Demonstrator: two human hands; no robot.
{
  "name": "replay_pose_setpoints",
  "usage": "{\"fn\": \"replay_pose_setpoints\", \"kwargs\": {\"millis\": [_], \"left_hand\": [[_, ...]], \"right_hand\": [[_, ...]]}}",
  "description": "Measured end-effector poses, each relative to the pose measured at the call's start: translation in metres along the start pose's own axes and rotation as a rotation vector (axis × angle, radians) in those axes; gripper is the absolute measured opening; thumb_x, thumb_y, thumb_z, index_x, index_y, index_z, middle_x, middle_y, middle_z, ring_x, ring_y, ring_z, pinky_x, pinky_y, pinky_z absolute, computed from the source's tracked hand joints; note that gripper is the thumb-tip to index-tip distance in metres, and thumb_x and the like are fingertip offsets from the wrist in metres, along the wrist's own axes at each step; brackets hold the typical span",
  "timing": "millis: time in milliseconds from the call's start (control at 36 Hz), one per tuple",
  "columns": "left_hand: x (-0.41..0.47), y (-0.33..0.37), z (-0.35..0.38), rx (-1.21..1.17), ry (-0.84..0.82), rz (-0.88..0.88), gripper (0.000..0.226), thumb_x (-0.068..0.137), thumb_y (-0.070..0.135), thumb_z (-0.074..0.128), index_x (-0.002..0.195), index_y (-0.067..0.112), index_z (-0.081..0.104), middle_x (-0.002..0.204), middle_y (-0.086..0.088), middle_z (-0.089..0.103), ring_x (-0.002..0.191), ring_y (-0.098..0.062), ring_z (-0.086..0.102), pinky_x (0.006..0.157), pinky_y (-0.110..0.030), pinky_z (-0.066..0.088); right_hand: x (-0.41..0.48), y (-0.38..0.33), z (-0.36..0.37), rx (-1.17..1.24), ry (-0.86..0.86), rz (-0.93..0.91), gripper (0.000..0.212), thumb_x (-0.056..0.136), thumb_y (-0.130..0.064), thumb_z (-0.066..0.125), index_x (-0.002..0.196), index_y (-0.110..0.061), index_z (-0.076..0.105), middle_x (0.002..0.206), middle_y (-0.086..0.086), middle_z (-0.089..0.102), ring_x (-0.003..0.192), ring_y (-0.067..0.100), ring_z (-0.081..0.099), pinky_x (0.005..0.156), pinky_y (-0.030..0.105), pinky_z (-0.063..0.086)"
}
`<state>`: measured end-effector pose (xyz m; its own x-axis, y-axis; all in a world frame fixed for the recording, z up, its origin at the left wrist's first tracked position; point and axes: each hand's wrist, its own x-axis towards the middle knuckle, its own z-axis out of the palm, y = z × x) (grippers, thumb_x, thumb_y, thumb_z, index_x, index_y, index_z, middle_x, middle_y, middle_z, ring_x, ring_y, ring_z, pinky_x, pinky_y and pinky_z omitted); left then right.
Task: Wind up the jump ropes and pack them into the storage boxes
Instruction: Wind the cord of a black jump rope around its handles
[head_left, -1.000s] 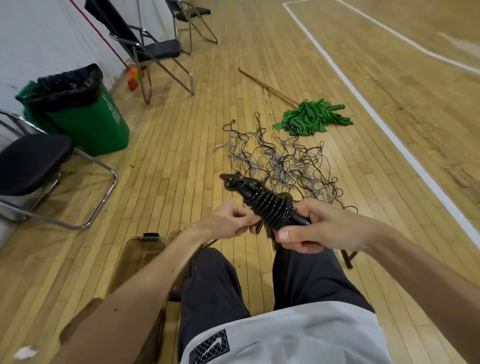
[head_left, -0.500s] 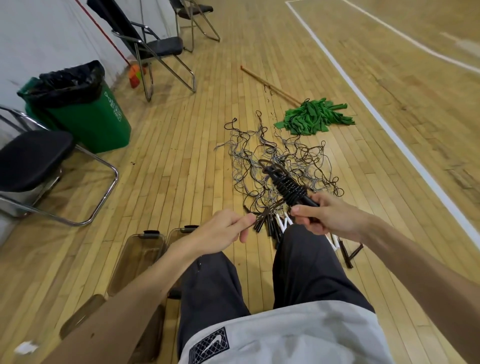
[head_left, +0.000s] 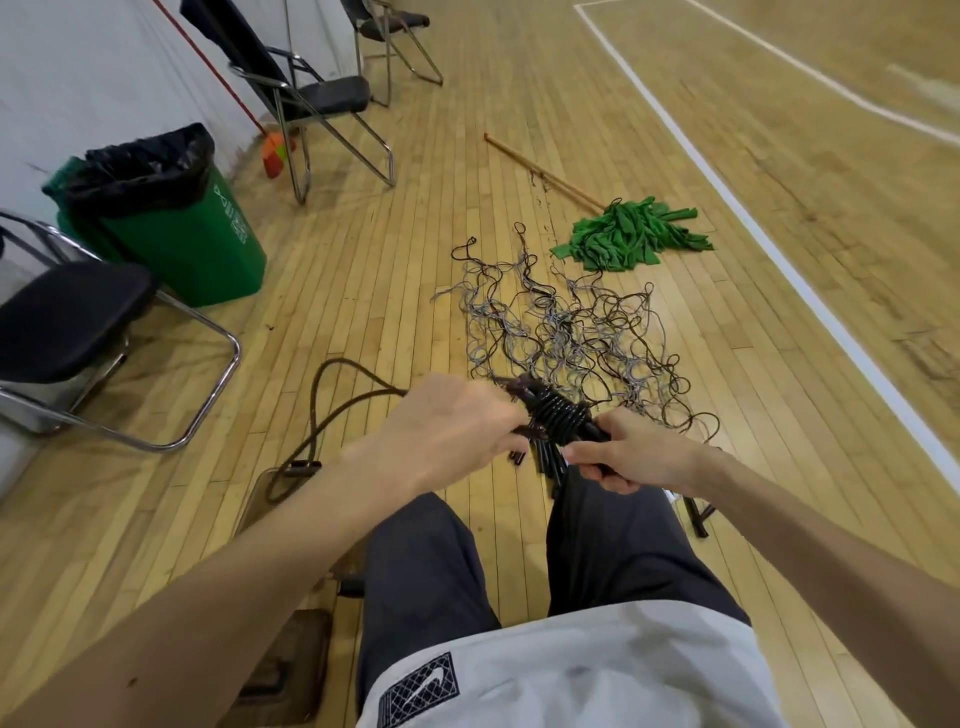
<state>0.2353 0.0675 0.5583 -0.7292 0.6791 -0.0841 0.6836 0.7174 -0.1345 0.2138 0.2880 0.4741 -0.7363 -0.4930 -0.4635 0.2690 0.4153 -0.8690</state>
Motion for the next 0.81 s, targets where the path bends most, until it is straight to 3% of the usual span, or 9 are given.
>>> {"fn": "replay_pose_setpoints", "kwargs": {"millis": [56,111,194,333,389,500,639,722,806], "left_hand": [[0.004,-0.003,-0.008,0.007,0.073,0.095,0.04,0.1,0.051,0.044,0.109,0.019,0.066,0.096,0.006,0.064,0.083,-0.015,0.062,0.061,-0.026,0.045],[0.009,-0.005,-0.014,-0.017,0.175,0.194,0.039,0.095,0.05,0.055,0.098,0.015,0.071,0.086,0.003,0.064,0.068,-0.012,0.051,0.05,-0.021,0.029],[0.019,-0.002,-0.022,-0.045,0.203,0.261,0.039,0.09,0.049,0.063,0.084,0.011,0.069,0.075,0.003,0.057,0.065,-0.011,0.041,0.048,-0.019,0.018],[0.038,-0.003,-0.034,-0.052,0.128,0.249,0.049,0.084,0.061,0.061,0.088,0.013,0.067,0.079,0.004,0.058,0.076,-0.015,0.053,0.058,-0.029,0.036],[0.041,-0.008,-0.035,-0.054,0.131,0.227,0.055,0.079,0.069,0.058,0.084,0.015,0.064,0.075,0.008,0.055,0.073,-0.011,0.049,0.06,-0.03,0.042],[0.047,-0.014,-0.034,-0.071,0.138,0.188,0.054,0.076,0.075,0.055,0.08,0.022,0.059,0.073,0.015,0.05,0.075,-0.006,0.043,0.056,-0.024,0.033],[0.05,-0.018,-0.03,-0.223,0.079,0.107,0.059,0.063,0.082,0.051,0.072,0.024,0.056,0.066,0.015,0.049,0.065,-0.006,0.043,0.069,-0.036,0.047],[0.05,-0.022,-0.028,-0.349,0.084,0.046,0.064,0.057,0.083,0.054,0.067,0.02,0.059,0.06,0.014,0.048,0.058,-0.002,0.042,0.064,-0.034,0.044],[0.049,-0.025,-0.027,-0.481,0.119,0.011,0.055,0.059,0.08,0.059,0.062,0.025,0.059,0.053,0.015,0.046,0.051,-0.002,0.043,0.059,-0.028,0.039]], "right_hand": [[-0.002,-0.005,0.006,-0.096,-0.051,0.01,0.025,0.101,-0.015,0.06,0.078,-0.009,0.053,0.06,0.0,0.054,0.044,0.012,0.042,0.042,0.021,0.033],[-0.005,-0.011,0.011,-0.188,-0.117,0.029,0.027,0.102,-0.016,0.059,0.075,-0.011,0.053,0.055,-0.005,0.054,0.042,0.01,0.042,0.043,0.02,0.033],[-0.01,-0.021,0.015,-0.309,-0.211,0.033,0.031,0.103,-0.019,0.057,0.073,-0.013,0.052,0.05,-0.011,0.054,0.042,0.009,0.042,0.047,0.022,0.035],[-0.017,-0.031,0.012,-0.413,-0.281,0.036,0.034,0.102,-0.022,0.058,0.07,-0.012,0.052,0.049,-0.01,0.053,0.043,0.012,0.042,0.049,0.024,0.036],[-0.021,-0.031,0.011,-0.436,-0.312,0.037,0.035,0.102,-0.023,0.059,0.069,-0.012,0.052,0.048,-0.01,0.052,0.043,0.012,0.041,0.049,0.023,0.035],[-0.029,-0.034,0.013,-0.453,-0.353,0.004,0.036,0.102,-0.026,0.059,0.071,-0.008,0.055,0.055,-0.003,0.052,0.045,0.012,0.041,0.05,0.022,0.036],[-0.041,-0.043,0.014,-0.513,-0.359,-0.035,0.038,0.102,-0.027,0.059,0.069,-0.011,0.052,0.045,-0.013,0.048,0.043,0.007,0.041,0.051,0.019,0.036],[-0.049,-0.048,0.015,-0.503,-0.362,-0.065,0.037,0.102,-0.029,0.06,0.071,-0.011,0.053,0.046,-0.014,0.048,0.044,0.006,0.041,0.051,0.018,0.036],[-0.053,-0.051,0.018,-0.472,-0.373,-0.102,0.035,0.102,-0.026,0.06,0.07,-0.012,0.053,0.047,-0.014,0.049,0.044,0.005,0.042,0.051,0.018,0.036]]}}
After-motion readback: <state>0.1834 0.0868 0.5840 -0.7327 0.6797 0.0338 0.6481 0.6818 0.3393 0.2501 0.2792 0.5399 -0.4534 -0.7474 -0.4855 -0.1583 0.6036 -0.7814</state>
